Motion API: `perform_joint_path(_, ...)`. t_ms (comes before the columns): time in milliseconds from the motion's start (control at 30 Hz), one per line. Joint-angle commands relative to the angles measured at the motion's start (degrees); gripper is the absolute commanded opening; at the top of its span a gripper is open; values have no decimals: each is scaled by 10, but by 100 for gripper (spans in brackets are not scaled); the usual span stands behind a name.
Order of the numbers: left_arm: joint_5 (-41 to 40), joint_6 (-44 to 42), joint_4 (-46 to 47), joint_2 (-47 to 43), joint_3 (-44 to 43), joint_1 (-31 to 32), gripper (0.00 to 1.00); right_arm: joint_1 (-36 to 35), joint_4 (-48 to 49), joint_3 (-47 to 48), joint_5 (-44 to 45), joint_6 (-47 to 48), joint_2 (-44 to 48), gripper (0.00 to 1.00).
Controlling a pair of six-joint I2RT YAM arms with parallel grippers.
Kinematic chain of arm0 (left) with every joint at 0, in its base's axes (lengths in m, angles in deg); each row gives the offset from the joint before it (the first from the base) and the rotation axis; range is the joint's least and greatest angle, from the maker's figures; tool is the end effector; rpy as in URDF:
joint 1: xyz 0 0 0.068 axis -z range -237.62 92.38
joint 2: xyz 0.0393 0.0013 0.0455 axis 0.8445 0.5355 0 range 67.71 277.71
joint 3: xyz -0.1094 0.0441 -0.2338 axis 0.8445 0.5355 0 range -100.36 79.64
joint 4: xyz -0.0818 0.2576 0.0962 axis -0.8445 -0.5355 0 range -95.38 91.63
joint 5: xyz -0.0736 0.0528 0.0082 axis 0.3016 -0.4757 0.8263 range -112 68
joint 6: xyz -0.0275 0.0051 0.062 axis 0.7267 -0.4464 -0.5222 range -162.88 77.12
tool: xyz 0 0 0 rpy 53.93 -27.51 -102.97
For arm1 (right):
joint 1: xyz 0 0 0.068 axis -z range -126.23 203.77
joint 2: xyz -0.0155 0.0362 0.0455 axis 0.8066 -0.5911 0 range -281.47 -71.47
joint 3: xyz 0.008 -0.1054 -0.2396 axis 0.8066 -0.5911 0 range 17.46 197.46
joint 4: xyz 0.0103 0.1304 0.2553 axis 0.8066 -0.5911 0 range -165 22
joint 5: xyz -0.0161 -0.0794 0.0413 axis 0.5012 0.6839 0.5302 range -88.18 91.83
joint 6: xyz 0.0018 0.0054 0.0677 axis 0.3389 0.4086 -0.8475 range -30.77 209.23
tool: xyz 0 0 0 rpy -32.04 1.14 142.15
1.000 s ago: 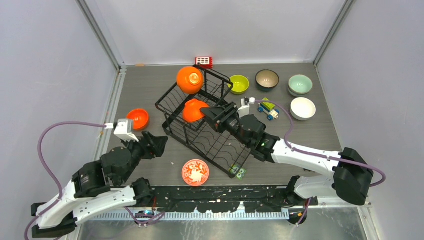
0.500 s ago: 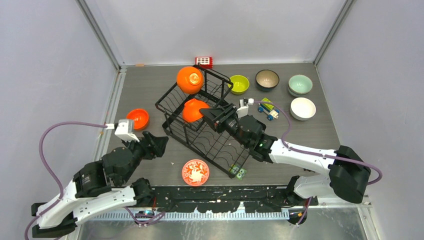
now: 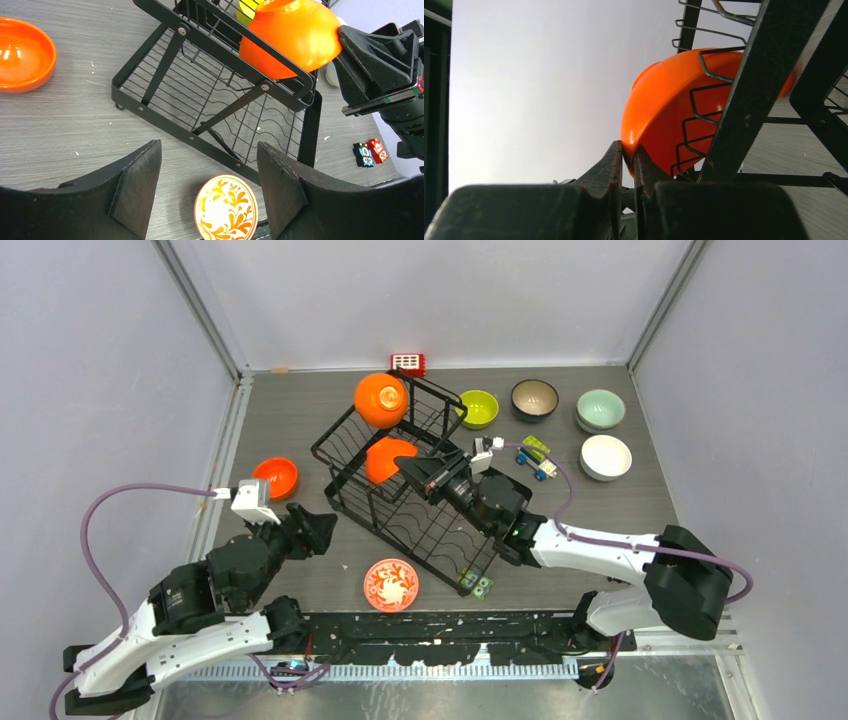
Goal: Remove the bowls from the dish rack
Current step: Pick up the bowl from the dish rack.
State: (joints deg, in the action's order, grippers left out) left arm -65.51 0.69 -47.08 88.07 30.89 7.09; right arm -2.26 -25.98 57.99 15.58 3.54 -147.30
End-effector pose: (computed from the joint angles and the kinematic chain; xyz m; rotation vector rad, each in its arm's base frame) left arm 0.0770 -0.0747 0.3440 -0.1612 1.8599 -0.5942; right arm 0.2013 0.2755 0.2652 0.6719 1.6170 1.7751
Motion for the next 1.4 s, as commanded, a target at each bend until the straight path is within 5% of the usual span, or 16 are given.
perform_joint_path(0,-18,12,4,-7,2,-2,71,0,61,-6,11,15,-11,9)
perform_joint_path(100,-21,12,0,-11,3,-2,71,0,99,-10,11,23,-24,1)
perform_joint_path(433,-27,16,-13,-21,3,-1,71,1,288,-5,-21,65,-91,1)
perform_joint_path(1367,-49,17,-42,-37,-19,-2,70,32,311,89,-130,105,-98,1)
